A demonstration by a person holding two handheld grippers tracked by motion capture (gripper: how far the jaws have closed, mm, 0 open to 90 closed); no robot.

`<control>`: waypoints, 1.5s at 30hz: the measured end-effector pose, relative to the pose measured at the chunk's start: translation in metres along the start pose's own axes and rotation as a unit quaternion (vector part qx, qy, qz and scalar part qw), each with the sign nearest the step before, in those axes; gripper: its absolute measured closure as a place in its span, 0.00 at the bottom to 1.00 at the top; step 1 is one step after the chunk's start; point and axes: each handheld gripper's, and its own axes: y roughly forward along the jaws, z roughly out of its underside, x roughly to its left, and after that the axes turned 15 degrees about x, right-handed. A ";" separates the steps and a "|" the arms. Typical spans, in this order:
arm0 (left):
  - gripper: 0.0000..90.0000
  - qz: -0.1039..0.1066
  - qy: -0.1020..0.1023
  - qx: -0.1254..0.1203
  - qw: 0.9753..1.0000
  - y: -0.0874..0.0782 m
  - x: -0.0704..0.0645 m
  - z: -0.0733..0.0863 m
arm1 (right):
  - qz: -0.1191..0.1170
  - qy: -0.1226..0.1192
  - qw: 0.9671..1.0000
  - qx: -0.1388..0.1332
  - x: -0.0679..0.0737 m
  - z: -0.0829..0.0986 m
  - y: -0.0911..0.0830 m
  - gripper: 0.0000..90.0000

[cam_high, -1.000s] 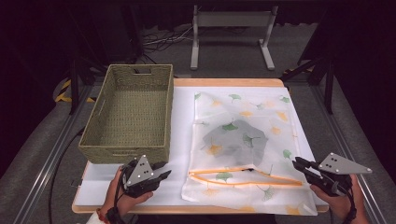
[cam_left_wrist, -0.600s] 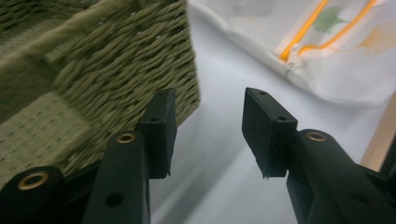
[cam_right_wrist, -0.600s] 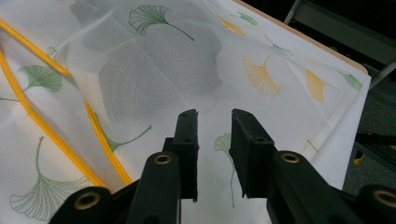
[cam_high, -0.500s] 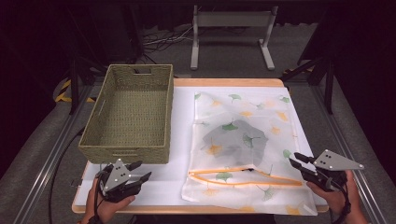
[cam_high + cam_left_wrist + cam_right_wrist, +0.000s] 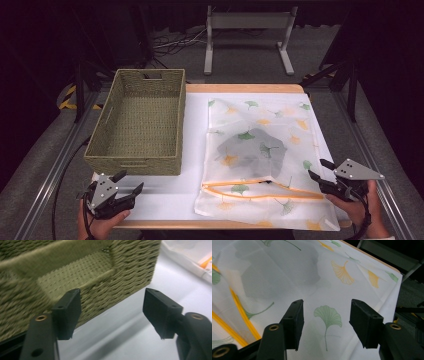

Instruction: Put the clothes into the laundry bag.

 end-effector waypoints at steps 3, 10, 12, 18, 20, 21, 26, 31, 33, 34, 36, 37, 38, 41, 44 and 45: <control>0.32 0.007 -0.024 -0.008 1.000 -0.002 0.006 0.007 | 0.004 0.005 1.000 0.002 -0.002 0.002 0.003 0.46; 0.27 0.011 -0.052 -0.005 0.999 -0.002 0.023 0.029 | -0.002 0.022 1.000 0.003 -0.009 0.010 0.014 0.37; 0.25 0.018 -0.061 -0.004 0.998 -0.001 0.026 0.032 | -0.003 0.026 1.000 -0.006 -0.011 0.013 0.017 0.33; 0.21 0.019 -0.052 0.001 0.998 0.005 0.030 0.036 | 0.000 0.040 0.999 -0.014 -0.014 0.021 0.021 0.28; 0.20 0.024 -0.060 -0.003 0.998 0.005 0.032 0.037 | 0.006 0.052 0.999 -0.009 -0.015 0.025 0.023 0.25; 0.19 0.030 -0.064 -0.005 0.998 0.006 0.032 0.038 | 0.003 0.053 0.999 -0.011 -0.016 0.027 0.023 0.25; 0.15 0.025 -0.066 0.005 0.997 0.009 0.033 0.038 | 0.003 0.077 0.997 -0.016 -0.018 0.037 0.024 0.19; 0.12 0.019 -0.060 0.012 0.998 0.011 0.032 0.037 | 0.005 0.095 0.995 -0.011 -0.021 0.042 0.024 0.20; 0.12 0.019 -0.059 0.016 0.998 0.011 0.032 0.038 | 0.010 0.092 0.996 -0.014 -0.020 0.042 0.022 0.20; 0.12 0.020 -0.060 0.017 0.998 0.012 0.032 0.038 | 0.011 0.092 0.996 -0.016 -0.020 0.042 0.021 0.20; 0.11 0.020 -0.061 0.015 0.998 0.012 0.032 0.038 | 0.011 0.093 0.996 -0.014 -0.019 0.042 0.021 0.21; 0.11 0.019 -0.063 0.016 0.998 0.012 0.032 0.038 | 0.014 0.091 0.996 -0.010 -0.019 0.042 0.022 0.21; 0.11 0.018 -0.062 0.019 0.998 0.012 0.032 0.038 | 0.014 0.089 0.996 -0.009 -0.018 0.042 0.022 0.21; 0.11 0.016 -0.056 0.023 0.998 0.013 0.030 0.037 | 0.015 0.083 0.996 -0.007 -0.016 0.042 0.022 0.21; 0.11 0.020 -0.055 0.026 0.998 0.015 0.030 0.036 | 0.015 0.082 0.997 -0.001 -0.016 0.042 0.024 0.22; 0.11 0.020 -0.055 0.028 0.998 0.015 0.030 0.036 | 0.015 0.080 0.997 0.001 -0.016 0.043 0.025 0.22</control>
